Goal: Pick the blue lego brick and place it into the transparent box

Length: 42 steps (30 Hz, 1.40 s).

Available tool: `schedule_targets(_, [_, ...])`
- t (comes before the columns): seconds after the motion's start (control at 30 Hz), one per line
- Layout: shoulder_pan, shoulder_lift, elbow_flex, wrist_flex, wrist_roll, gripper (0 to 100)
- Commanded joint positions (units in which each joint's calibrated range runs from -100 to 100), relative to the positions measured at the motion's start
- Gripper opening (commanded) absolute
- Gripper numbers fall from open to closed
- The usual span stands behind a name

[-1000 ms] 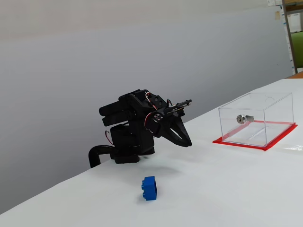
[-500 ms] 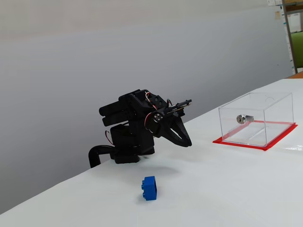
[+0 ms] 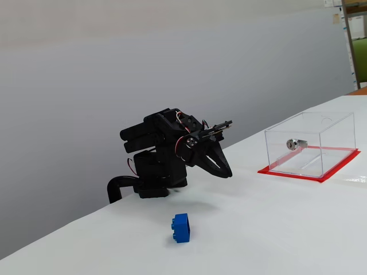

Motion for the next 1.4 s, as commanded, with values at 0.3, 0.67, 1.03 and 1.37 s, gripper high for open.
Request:
schedule_targets(0.3, [0.42, -0.84, 0.78, -0.51, -0.56, 1])
schedule_targets(0.67, [0.42, -0.84, 0.78, -0.51, -0.56, 1])
schedule_targets(1.03, [-0.17, -0.84, 0.78, -0.51, -0.36, 1])
schedule_targets(1.37, [-5.72, 0.09, -1.30, -0.42, -0.36, 2])
